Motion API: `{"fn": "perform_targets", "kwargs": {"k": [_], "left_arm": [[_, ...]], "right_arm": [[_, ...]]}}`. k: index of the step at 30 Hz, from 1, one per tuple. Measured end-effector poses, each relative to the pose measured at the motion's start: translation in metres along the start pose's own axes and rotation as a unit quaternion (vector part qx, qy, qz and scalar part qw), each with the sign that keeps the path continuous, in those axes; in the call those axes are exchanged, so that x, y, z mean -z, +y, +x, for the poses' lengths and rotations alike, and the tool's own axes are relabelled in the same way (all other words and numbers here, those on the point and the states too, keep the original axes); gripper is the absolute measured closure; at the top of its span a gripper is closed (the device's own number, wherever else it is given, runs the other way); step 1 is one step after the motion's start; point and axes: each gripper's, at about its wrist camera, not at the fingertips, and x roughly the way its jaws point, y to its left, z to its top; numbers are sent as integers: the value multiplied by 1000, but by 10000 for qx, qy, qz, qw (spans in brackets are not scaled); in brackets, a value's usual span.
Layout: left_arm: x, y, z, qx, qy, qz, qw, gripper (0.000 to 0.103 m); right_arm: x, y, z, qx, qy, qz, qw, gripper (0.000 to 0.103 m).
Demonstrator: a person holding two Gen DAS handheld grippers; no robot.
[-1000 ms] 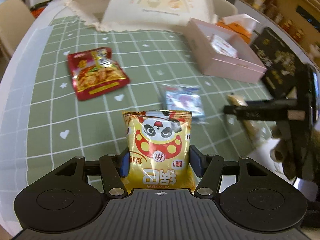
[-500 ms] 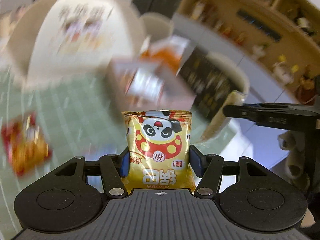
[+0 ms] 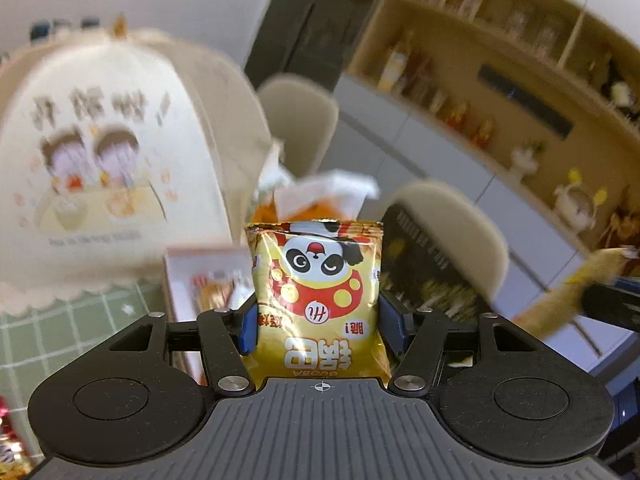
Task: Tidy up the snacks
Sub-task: 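Carry both snacks over the pink box and open both grippers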
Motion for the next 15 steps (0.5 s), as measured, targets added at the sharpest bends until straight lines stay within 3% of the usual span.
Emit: {"fn": "perform_targets", "kwargs": {"k": [2, 4, 7, 11, 15], "left_arm": [[3, 12, 25, -125, 210, -126, 9996, 41], [2, 21, 28, -164, -21, -377, 9992, 41], [0, 35, 13, 41, -355, -924, 9951, 41], [5, 45, -21, -373, -494, -862, 9944, 41], [42, 69, -52, -618, -361, -1227, 9899, 41]], "right_arm": [[5, -8, 10, -22, 150, 73, 9999, 75], [6, -17, 18, -58, 215, 151, 9996, 75], [3, -26, 29, -135, 263, 312, 9991, 75], [-12, -26, 60, -504, 493, 507, 9962, 75], [-27, -12, 126, -913, 1318, 541, 9856, 74]]}}
